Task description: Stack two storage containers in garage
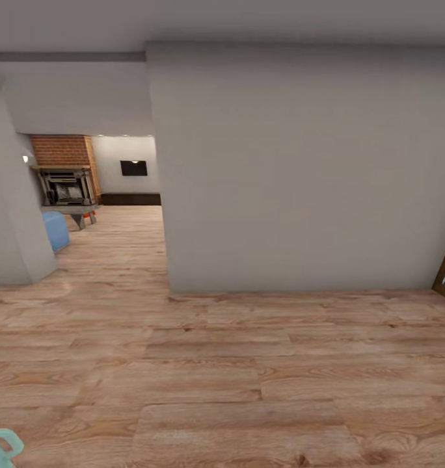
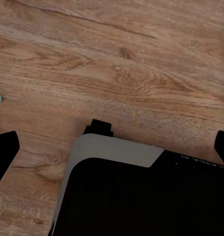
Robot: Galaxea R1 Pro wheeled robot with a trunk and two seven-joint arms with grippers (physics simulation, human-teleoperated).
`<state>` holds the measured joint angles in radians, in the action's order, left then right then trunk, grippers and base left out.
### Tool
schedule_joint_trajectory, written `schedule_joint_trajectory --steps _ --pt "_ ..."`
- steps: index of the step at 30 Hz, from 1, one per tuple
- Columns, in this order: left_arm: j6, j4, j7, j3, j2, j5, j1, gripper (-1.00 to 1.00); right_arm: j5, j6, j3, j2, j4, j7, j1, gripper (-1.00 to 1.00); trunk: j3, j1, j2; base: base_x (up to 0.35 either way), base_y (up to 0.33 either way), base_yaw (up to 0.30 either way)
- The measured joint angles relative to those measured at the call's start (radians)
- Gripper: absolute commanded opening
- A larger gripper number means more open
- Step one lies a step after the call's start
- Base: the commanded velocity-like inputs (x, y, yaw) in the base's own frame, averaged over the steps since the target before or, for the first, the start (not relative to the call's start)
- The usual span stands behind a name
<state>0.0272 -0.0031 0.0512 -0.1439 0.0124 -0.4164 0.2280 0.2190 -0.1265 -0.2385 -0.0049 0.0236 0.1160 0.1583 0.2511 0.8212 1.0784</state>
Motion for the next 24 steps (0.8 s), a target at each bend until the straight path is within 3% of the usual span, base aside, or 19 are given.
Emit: schedule_joint_trajectory --steps 24 --pt "0.001 0.0 0.0 0.0 0.0 0.001 0.0 1.0 0.002 -0.001 0.009 0.016 0.0 -0.001 0.0 1.0 0.0 0.0 0.0 0.324 0.0 0.0"
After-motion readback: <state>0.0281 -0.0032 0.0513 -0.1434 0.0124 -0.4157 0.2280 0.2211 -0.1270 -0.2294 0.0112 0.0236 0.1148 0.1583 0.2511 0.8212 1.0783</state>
